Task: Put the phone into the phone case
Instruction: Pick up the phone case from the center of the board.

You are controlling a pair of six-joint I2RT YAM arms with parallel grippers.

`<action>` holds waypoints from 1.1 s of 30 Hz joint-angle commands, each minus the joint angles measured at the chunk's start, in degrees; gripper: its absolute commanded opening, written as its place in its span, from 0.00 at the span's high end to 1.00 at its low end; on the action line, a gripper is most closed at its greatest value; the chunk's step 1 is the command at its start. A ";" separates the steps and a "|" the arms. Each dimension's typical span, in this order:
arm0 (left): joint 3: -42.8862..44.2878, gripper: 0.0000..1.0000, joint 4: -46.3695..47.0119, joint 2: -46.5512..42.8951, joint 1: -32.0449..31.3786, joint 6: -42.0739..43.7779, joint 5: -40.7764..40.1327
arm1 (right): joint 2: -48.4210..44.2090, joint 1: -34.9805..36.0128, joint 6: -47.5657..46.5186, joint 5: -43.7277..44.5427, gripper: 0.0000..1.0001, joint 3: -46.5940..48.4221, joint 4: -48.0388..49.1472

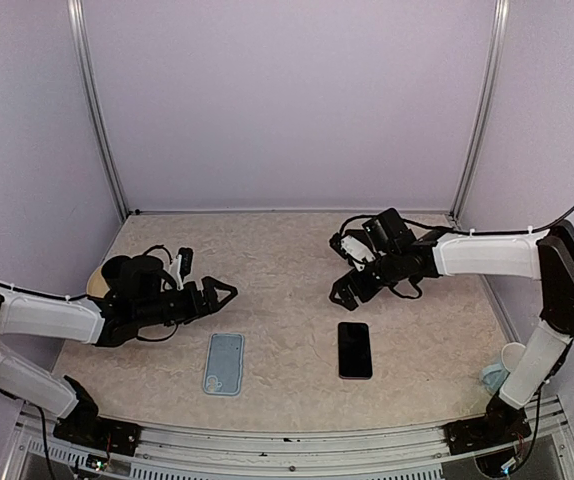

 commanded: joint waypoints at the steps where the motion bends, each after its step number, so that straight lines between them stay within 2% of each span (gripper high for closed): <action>1: -0.94 0.01 -5.58 -1.14 -0.97 2.04 -3.08 | -3.71 1.11 3.12 2.49 0.00 -1.82 0.09; 7: -0.01 0.09 -14.15 -0.23 -3.20 2.13 -7.94 | -4.37 1.15 2.95 5.11 0.00 -0.80 -0.71; 15: -0.49 0.21 -19.15 0.90 -5.81 1.24 -11.81 | -6.27 1.21 4.90 9.46 0.00 -0.73 -3.09; 25: -0.33 0.32 -23.79 1.08 -8.09 1.69 -12.14 | -7.15 4.68 17.33 12.21 0.00 -7.31 -5.61; 33: 1.93 0.43 -28.37 5.19 -9.11 1.74 -16.18 | -6.00 6.41 18.83 13.89 0.00 -8.59 -4.28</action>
